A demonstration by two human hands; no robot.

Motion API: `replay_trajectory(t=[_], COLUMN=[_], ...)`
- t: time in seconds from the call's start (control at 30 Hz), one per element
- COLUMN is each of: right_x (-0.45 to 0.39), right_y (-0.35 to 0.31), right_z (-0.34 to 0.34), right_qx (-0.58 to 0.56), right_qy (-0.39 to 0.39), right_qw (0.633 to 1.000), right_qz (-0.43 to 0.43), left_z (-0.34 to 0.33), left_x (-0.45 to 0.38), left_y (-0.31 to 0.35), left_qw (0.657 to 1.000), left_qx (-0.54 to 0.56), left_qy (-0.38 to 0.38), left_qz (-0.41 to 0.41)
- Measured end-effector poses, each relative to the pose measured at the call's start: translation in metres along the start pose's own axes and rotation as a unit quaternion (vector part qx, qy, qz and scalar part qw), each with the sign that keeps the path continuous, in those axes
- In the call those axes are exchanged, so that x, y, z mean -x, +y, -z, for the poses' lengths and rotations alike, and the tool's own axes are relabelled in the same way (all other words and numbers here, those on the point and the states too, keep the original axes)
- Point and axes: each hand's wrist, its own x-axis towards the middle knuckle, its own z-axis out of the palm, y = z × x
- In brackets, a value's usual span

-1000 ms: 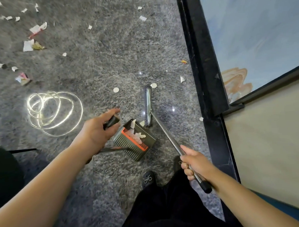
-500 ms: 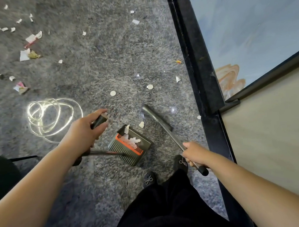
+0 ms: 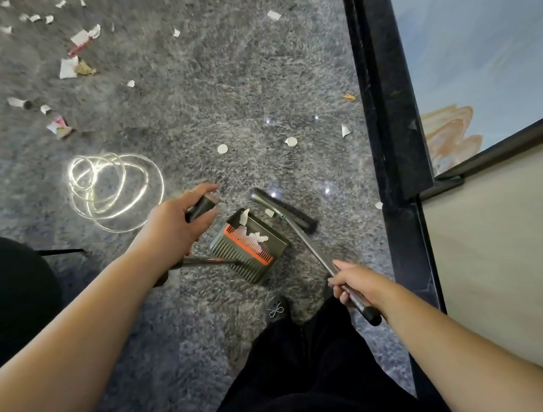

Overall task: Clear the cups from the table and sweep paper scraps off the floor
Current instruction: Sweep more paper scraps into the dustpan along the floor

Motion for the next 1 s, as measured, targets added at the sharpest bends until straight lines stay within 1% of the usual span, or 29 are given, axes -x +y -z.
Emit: replay_trajectory(t=[0.07,0.13,0.2,0.37,0.5,0.57,0.67,0.87,1.0], right_x=[0.000,0.001,0.003,0.003,-0.014,-0.028,-0.040,-0.037,-0.020], right_y=[0.003,0.007,0.013,0.017,-0.007,-0.022,-0.022,0.034,0.057], right_z=[-0.004,-0.008,-0.010,-0.004,0.003,0.005,0.010,0.010,0.006], right_qx=[0.029,0.075,0.089,0.131,0.220,0.244,0.235,0.175,0.175], right_qy=[0.004,0.029,0.053,0.101,0.118,0.117,0.106,0.107,0.080], right_qw=[0.999,0.995,0.991,0.982,0.964,0.959,0.964,0.978,0.981], right_qz=[0.023,0.062,0.080,0.091,0.091,0.082,0.067,0.042,0.019], left_z=[0.000,0.000,0.000,-0.001,-0.003,-0.004,-0.005,-0.003,-0.005], left_x=[0.004,0.006,0.006,0.005,0.002,-0.001,-0.005,-0.007,-0.010], left_y=[-0.001,0.000,0.000,-0.005,-0.008,-0.007,-0.005,-0.001,0.003], left_qw=[1.000,1.000,1.000,1.000,1.000,1.000,1.000,1.000,1.000], left_qx=[0.008,0.008,0.010,0.008,0.007,0.005,0.006,0.006,0.001], left_qy=[0.004,0.007,0.012,0.013,0.013,0.016,0.015,0.017,0.017], left_qz=[-0.001,-0.003,-0.007,-0.012,-0.006,-0.002,-0.001,0.005,0.010])
